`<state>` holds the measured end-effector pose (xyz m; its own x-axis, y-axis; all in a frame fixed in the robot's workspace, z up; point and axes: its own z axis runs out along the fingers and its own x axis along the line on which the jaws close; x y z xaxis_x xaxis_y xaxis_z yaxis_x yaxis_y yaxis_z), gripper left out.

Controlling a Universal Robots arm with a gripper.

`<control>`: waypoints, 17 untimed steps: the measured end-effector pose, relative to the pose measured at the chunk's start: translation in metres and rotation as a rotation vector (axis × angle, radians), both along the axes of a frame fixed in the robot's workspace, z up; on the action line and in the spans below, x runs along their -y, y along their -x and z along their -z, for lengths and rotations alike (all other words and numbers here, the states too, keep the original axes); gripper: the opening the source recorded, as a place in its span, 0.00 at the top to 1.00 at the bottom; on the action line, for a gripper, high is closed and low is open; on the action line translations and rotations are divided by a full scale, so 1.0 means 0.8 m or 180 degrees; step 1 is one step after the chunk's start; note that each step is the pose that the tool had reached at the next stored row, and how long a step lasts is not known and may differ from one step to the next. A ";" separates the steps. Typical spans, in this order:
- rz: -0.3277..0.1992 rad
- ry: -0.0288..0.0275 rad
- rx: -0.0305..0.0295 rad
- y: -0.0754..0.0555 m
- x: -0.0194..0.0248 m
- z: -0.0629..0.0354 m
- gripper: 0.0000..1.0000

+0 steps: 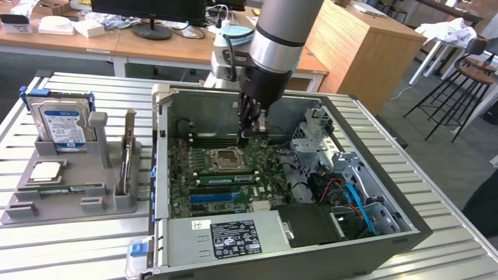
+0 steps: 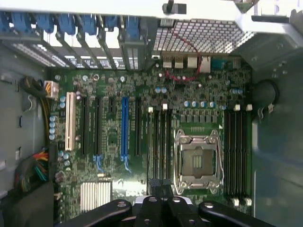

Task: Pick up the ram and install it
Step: 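Press down the ram until it locks into place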

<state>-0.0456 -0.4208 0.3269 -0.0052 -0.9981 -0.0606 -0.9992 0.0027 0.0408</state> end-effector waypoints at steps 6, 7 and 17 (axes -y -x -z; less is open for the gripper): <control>0.0000 0.0000 0.0000 -0.006 0.0000 0.000 0.90; 0.0000 0.0000 0.0000 -0.006 0.0000 0.000 0.90; 0.0000 0.0000 0.0000 -0.009 0.0000 0.000 0.90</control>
<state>-0.0383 -0.4208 0.3269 -0.0051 -0.9981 -0.0607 -0.9992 0.0026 0.0407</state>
